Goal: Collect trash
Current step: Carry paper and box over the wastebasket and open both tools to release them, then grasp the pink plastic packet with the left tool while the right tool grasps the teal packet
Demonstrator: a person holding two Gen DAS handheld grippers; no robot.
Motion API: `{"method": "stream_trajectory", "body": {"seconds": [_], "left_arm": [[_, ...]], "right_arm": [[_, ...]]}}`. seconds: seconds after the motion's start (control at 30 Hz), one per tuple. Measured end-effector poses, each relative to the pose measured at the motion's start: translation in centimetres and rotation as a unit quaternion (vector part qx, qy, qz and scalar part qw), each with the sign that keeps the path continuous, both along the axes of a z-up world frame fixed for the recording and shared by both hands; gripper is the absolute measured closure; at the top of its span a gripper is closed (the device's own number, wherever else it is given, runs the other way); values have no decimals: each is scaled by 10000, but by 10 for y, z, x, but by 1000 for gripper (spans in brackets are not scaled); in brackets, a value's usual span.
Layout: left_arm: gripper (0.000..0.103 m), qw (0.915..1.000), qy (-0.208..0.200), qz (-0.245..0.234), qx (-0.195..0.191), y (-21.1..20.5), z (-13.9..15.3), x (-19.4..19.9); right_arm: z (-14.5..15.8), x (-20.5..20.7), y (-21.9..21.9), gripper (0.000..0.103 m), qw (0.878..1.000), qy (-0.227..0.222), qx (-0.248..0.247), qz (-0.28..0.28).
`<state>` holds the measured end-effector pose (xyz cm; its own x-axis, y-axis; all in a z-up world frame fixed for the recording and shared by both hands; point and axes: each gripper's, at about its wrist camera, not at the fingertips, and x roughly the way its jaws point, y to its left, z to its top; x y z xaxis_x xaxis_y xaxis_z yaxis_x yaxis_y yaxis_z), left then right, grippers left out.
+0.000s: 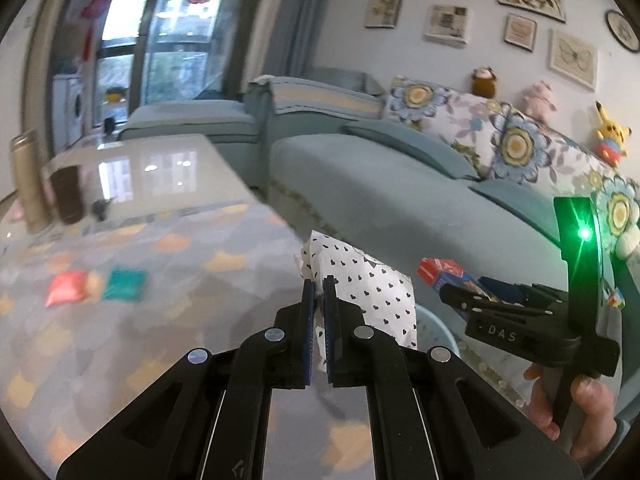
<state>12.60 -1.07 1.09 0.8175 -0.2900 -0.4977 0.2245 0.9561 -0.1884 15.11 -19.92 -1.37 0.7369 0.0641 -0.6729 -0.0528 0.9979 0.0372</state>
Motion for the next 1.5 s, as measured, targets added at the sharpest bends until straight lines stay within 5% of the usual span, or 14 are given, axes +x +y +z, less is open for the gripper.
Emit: {"method": "stream_trajectory", "body": {"seconds": [0.53,0.67,0.8,1.17,1.5], "left_arm": [[99,9963,633,-522,273,-100,-58,76],[82,9961,706,-490,216,-104,-63,83],[62,9963,691,-504,124,-100,-64,79],[59,9969,660,-413,58,-79,-60,66],[59,9988,348,330,16,3,-30,42]], "right_arm": [[-53,57,-83,48,9917,677,520,-961],[-54,56,-92,48,9905,707,573,-1034],[-56,57,-98,48,9887,772,765,-1029],[-40,52,-87,48,9923,494,858,-747],[-4,41,-37,48,9951,-120,982,-54]]}}
